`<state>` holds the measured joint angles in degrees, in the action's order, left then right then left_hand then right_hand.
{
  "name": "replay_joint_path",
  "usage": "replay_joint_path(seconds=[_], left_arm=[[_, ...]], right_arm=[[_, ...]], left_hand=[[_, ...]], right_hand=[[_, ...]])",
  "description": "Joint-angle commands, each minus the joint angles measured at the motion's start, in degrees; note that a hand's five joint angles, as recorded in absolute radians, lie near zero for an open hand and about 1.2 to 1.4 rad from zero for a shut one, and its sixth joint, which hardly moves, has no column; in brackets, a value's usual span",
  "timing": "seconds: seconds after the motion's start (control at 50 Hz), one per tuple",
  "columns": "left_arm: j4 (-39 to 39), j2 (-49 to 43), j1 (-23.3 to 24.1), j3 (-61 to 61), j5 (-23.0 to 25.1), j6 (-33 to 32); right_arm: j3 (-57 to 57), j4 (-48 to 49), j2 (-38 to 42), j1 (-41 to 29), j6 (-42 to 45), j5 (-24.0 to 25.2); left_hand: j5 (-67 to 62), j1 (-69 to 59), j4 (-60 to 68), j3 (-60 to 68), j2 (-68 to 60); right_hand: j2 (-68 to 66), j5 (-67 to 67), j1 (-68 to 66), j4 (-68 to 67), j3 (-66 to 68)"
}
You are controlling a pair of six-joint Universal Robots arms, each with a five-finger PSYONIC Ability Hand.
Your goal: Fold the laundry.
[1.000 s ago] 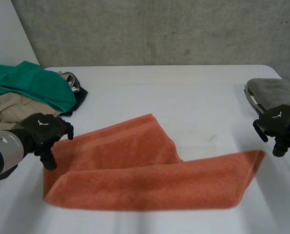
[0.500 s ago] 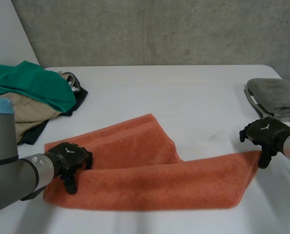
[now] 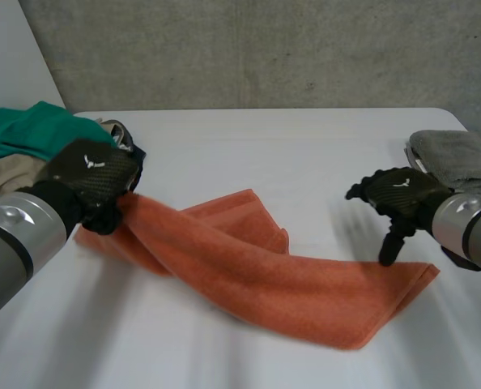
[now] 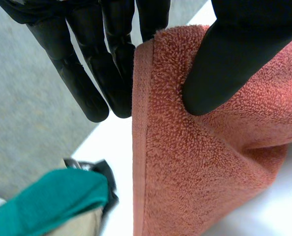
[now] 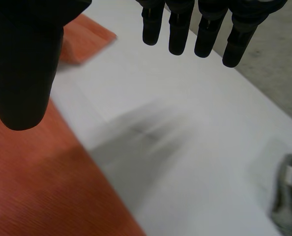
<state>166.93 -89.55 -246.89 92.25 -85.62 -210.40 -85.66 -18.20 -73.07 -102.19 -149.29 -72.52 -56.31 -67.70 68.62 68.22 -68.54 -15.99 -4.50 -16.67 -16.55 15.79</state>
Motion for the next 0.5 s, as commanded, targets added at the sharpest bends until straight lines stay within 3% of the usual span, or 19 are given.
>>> replay_joint_path(seconds=[0.02,0.26,0.32,0.36,0.5], left_arm=[[-0.3,2.3,1.8,-1.8,-1.0,-1.0],[0.0,5.4,2.6,-4.8,-2.0,-0.4],[0.2,5.3,2.0,-5.0,-1.7,-0.4],[1.3,5.2,1.3,-5.3,-1.4,-0.2],[15.1,-3.1,-3.1,-12.4,3.5,0.7]], right_arm=[[4.4,-5.7,5.3,-5.2,-7.3,0.7],[4.7,-0.5,12.4,-10.3,-16.8,0.3],[5.3,1.8,14.2,-10.7,-18.2,-0.7],[7.0,3.6,15.1,-10.8,-18.8,-1.3],[19.9,8.6,16.9,-11.8,-21.6,-2.4]], left_hand=[[-13.7,-12.3,11.4,11.8,-11.5],[-13.7,-12.3,11.4,11.8,-11.5],[-13.7,-12.3,11.4,11.8,-11.5],[-13.7,-12.3,11.4,11.8,-11.5],[-13.7,-12.3,11.4,11.8,-11.5]], right_hand=[[0.4,-1.0,1.1,1.0,-0.2],[-15.9,-17.4,-15.2,-15.3,16.1],[-29.9,-31.4,-29.3,-29.4,30.2],[-63.2,-64.7,-62.5,-62.6,63.4],[-64.0,-65.5,-63.3,-63.4,64.2]])
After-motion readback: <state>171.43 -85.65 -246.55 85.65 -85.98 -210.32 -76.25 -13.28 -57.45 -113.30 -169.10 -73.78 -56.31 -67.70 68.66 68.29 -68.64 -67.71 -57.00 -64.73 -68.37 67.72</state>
